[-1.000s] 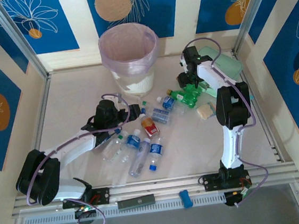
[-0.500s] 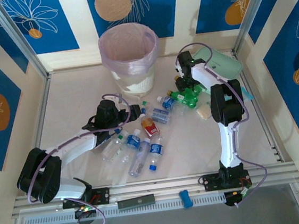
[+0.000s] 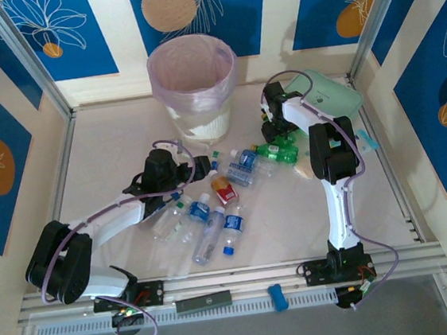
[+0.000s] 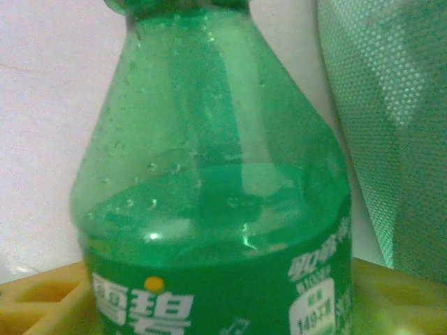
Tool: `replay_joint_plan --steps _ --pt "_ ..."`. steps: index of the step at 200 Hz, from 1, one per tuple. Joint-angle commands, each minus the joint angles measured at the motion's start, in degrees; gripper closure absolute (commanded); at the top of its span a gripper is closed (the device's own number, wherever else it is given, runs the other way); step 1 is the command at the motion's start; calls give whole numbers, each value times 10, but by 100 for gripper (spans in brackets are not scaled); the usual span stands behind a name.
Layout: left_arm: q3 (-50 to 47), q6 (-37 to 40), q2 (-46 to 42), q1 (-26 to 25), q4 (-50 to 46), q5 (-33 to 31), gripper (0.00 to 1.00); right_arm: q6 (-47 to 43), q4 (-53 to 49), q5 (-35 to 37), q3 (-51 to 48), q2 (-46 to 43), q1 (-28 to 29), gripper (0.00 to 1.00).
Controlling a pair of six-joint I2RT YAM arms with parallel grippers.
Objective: Put the plastic bottles in the bin
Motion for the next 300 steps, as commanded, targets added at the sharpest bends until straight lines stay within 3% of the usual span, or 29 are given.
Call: replay_joint_plan --steps 1,72,106,193,300 --pt "12 -3 5 -6 12 -10 0 -12 -7 -10 14 13 3 29" --pt "8 -8 -3 -6 13 -18 0 -18 2 -12 15 3 7 45" --pt "6 -8 -14 -6 7 -21 0 -12 29 -16 1 -25 12 47" --pt "-52 -27 -89 0 6 -71 0 69 61 -138 -21 -171 11 50" --pt "-138 -69 -196 146 -9 0 0 226 156 -310 -17 -308 27 51"
